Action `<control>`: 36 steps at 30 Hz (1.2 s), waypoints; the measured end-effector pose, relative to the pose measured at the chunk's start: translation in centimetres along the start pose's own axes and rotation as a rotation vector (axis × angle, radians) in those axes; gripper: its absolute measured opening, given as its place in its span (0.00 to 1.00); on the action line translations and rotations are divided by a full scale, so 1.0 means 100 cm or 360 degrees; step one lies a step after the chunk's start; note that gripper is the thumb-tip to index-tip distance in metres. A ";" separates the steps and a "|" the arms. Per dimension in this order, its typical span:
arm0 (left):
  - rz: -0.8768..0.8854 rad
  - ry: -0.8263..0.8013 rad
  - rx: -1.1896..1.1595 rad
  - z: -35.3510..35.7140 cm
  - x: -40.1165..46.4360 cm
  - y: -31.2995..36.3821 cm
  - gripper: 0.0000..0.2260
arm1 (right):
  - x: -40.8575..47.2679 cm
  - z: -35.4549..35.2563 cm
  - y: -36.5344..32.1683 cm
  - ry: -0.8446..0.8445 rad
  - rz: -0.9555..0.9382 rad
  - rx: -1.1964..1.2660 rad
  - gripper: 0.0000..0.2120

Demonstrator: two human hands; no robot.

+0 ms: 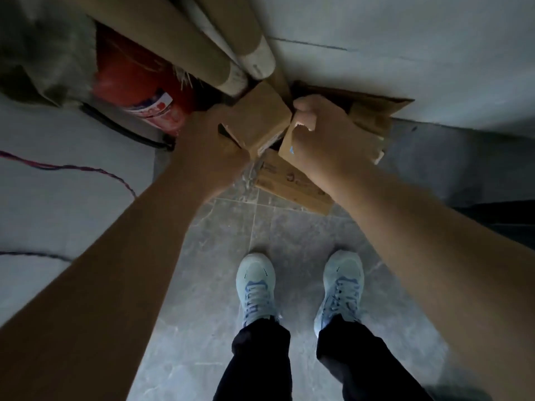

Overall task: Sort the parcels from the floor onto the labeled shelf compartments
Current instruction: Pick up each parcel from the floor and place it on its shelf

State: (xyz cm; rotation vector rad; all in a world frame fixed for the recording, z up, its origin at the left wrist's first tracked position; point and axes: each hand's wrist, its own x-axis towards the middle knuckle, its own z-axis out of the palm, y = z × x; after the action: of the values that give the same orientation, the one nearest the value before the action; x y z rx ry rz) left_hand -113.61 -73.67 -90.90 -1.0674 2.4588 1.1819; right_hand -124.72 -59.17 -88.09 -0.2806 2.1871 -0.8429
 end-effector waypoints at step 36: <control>0.0011 0.0318 -0.1139 -0.096 -0.104 0.046 0.28 | -0.119 0.020 0.002 0.0139 -0.0141 0.0629 0.14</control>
State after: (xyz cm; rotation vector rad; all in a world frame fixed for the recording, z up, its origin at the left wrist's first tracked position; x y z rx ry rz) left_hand -108.22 -73.49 -77.02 -1.3913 2.1962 2.1344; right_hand -115.05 -54.72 -82.33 -0.1466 2.0420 -1.3330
